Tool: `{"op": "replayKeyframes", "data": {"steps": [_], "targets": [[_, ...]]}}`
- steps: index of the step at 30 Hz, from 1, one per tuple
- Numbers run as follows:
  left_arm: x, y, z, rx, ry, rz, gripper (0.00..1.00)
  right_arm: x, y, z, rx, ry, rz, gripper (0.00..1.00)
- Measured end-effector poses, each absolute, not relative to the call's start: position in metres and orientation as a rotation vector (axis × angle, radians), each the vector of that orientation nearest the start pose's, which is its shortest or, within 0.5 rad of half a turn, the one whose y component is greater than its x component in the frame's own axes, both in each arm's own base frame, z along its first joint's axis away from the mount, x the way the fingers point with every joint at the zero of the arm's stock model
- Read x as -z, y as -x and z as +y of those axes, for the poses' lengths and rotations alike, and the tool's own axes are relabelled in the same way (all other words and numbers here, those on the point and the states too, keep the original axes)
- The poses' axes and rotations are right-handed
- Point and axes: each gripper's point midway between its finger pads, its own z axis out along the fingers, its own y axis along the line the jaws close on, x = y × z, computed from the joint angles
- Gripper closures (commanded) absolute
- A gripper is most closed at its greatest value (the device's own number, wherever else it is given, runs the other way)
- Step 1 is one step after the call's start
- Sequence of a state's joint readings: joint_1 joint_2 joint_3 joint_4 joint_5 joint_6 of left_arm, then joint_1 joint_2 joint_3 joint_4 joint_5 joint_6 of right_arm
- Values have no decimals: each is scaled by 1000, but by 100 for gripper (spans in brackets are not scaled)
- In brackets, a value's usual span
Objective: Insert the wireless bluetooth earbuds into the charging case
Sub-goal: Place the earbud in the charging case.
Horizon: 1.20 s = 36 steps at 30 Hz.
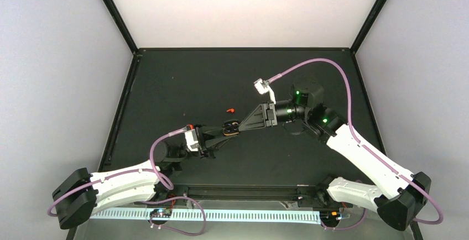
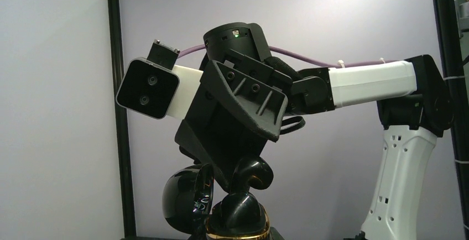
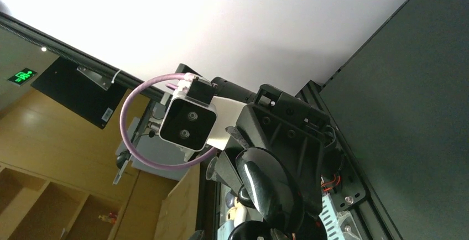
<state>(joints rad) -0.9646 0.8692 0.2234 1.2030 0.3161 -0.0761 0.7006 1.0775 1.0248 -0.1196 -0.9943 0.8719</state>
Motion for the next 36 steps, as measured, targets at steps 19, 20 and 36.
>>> {"op": "replayKeyframes", "data": {"steps": [19,20,36], "targets": [[-336,-124,-261,1140,-679,888,99,-356,-156,309,-1865,652,2053,70],[-336,-124,-261,1142,-677,889,99,-356,-156,309,-1864,651,2054,70],[-335,-126,-260,1148,-661,902,98,-351,-163,310,-1846,625,2087,68]]}}
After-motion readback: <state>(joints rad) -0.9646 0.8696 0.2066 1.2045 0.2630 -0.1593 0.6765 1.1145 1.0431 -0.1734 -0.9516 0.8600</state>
